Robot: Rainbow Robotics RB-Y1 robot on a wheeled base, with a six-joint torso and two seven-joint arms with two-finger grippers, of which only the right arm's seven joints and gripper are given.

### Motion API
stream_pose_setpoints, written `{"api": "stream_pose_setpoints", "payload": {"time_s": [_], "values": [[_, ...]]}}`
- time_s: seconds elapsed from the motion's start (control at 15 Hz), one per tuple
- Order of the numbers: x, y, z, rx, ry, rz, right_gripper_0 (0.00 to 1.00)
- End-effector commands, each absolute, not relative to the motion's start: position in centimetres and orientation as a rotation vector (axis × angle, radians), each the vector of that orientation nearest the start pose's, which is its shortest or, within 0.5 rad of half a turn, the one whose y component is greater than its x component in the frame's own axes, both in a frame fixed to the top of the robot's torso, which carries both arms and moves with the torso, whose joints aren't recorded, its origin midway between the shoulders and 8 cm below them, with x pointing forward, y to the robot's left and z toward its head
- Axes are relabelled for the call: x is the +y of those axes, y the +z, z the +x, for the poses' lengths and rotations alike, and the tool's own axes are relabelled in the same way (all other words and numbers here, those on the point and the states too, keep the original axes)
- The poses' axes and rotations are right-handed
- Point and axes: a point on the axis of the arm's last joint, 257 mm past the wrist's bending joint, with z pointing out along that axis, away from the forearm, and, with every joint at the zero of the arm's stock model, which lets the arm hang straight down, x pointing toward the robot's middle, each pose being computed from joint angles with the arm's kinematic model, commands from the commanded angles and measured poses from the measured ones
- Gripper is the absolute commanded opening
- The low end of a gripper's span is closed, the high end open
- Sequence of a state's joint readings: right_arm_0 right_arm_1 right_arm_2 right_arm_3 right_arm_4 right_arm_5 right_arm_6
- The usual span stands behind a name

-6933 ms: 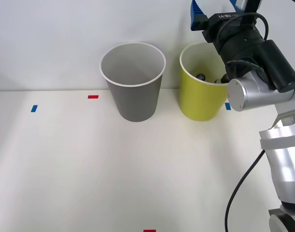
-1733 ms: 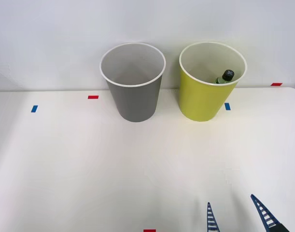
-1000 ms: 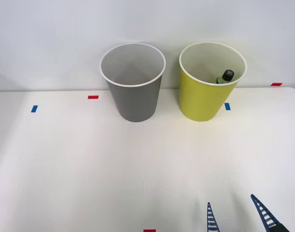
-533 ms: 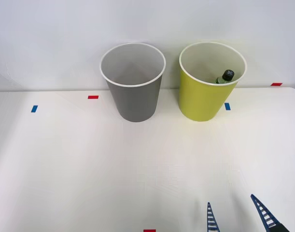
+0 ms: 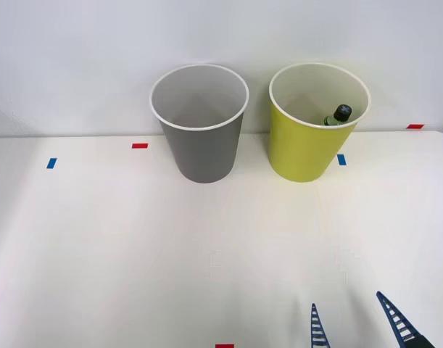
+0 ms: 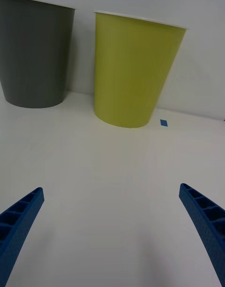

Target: Put cans in the gray bin, plastic bottles in the light green bin

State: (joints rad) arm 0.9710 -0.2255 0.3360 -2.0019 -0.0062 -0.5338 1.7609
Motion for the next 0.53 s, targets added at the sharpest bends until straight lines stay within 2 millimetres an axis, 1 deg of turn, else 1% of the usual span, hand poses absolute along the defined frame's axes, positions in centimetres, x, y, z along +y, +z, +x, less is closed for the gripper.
{"api": "stream_pose_setpoints", "payload": {"time_s": [0.07,0.53], "values": [[-19.91,-25.98,25.13,1.558,-0.079,-0.216,1.00],[-19.91,-25.98,25.13,1.558,-0.079,-0.216,1.00]]}}
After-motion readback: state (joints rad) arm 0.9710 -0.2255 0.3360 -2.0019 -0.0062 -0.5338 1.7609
